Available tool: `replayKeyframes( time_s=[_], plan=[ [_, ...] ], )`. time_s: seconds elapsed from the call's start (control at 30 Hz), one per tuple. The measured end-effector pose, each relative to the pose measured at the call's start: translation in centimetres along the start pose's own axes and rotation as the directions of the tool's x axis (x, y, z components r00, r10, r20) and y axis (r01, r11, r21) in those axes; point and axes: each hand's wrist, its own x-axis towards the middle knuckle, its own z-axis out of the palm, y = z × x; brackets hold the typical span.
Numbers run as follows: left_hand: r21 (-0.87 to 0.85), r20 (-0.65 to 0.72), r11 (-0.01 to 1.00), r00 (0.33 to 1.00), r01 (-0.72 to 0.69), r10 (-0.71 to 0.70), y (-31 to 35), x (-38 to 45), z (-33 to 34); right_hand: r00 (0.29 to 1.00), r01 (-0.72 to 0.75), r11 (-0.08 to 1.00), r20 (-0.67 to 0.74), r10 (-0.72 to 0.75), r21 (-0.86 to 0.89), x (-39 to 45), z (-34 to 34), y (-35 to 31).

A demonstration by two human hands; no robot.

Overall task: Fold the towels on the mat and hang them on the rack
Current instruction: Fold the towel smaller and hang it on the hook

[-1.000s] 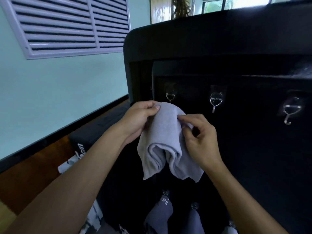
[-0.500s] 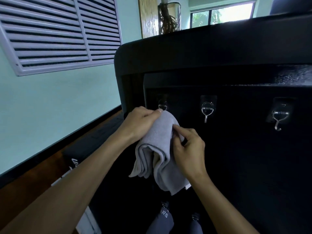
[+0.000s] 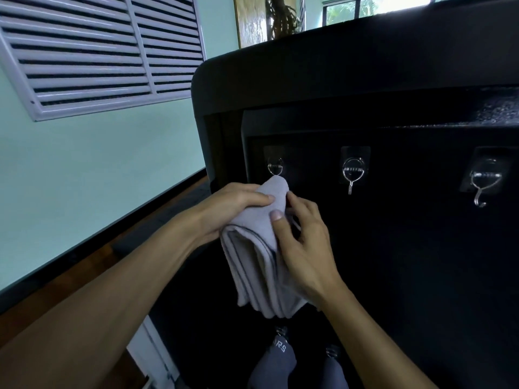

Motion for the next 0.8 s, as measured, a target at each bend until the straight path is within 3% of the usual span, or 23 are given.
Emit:
replayKeyframes(
  time_s=[0.1,0.3,0.47,0.57,0.7,0.8],
  plan=[
    [0.030,0.003,0.999,1.000,-0.020,0.020,-0.4,0.3,-0.1,0.998,-0.065,0.997,-0.013,0.066,0.038,0.0,1.1,0.0],
    [0.317,-0.002,0.948,0.999,-0.034,0.036,0.1,0.9,-0.8,0.997,-0.057,0.998,-0.055,0.057,0.010,-0.2,2.3,0.2],
    [0.365,0.001,0.930,0.999,-0.049,0.052,0.4,0.2,-0.7,0.997,-0.077,0.995,0.007,0.078,-0.070,-0.2,1.2,-0.1],
    [0.489,-0.054,0.867,0.988,-0.102,0.147,1.0,-0.7,-0.5,0.998,-0.067,0.983,0.003,0.069,-0.169,0.0,-0.3,-0.7],
    [0.591,-0.151,0.789,0.937,-0.170,0.315,1.3,-3.7,-0.9,0.998,0.058,0.943,0.010,-0.058,-0.328,-0.6,-2.1,-2.1],
    [0.765,-0.153,0.621,0.890,-0.169,0.430,1.2,-7.2,-1.1,0.978,0.209,0.888,0.086,-0.191,-0.409,-1.3,-2.6,-3.9]
  ],
)
